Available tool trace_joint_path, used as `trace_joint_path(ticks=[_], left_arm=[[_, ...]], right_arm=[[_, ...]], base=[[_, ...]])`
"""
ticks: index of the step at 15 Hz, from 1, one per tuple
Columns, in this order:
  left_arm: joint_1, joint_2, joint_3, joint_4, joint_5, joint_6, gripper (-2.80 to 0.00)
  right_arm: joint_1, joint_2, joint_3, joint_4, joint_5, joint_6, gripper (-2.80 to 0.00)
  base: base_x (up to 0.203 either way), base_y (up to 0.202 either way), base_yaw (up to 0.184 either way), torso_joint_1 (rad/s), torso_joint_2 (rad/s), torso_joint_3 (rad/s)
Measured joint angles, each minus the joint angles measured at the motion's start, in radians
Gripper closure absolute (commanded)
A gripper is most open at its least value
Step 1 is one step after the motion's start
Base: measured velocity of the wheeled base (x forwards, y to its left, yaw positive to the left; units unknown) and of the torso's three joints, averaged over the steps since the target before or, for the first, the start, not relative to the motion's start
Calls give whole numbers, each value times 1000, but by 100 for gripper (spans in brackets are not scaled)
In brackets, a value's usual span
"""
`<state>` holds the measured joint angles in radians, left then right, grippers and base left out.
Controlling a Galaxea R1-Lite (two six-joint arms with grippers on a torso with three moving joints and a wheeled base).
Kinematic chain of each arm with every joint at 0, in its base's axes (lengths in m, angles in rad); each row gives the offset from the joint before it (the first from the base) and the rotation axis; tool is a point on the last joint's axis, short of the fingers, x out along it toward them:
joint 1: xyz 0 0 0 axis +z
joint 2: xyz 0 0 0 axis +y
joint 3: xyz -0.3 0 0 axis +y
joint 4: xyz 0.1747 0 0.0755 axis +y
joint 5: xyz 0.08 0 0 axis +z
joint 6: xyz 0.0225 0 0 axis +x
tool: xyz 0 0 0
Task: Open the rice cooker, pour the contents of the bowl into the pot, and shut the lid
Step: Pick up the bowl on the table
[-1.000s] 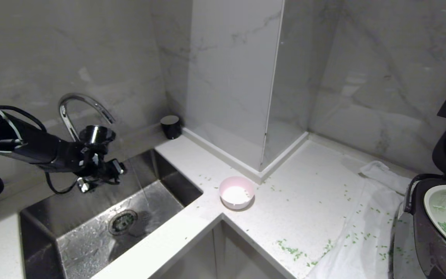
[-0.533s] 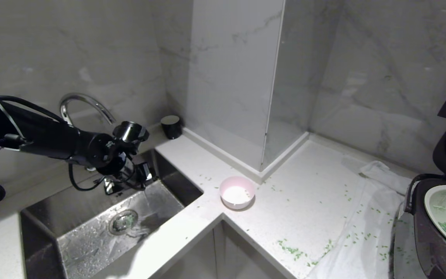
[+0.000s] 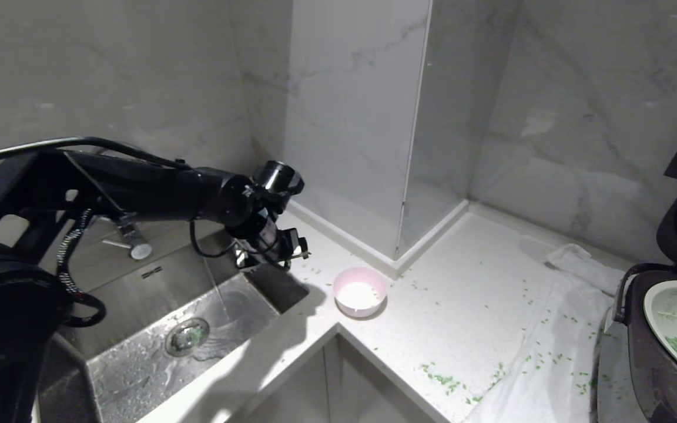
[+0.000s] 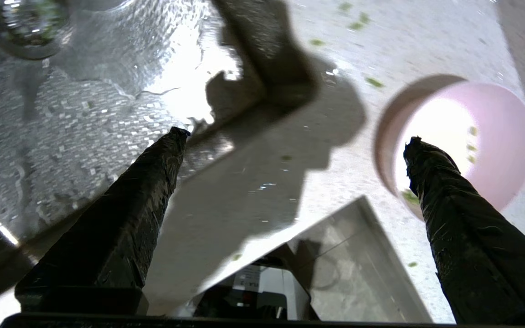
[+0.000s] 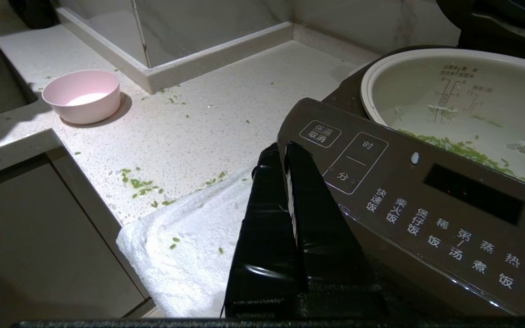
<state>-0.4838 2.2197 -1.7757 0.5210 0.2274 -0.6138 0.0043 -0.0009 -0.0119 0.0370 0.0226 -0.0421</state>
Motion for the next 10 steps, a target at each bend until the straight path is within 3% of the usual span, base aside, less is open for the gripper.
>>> trace_joint_path(ticks=[3, 7, 10], left_arm=[[-89, 112, -147, 27, -1, 5, -280], [-142, 193, -180, -70, -2, 8, -280], [-152, 221, -181, -70, 0, 6, -280]], right_arm=[[0, 0, 0, 0, 0, 0, 0], [0, 0, 0, 0, 0, 0, 0], [0, 0, 0, -1, 0, 0, 0]], base=[[0, 0, 0, 0, 0, 0], [0, 0, 0, 0, 0, 0], [0, 0, 0, 0, 0, 0]])
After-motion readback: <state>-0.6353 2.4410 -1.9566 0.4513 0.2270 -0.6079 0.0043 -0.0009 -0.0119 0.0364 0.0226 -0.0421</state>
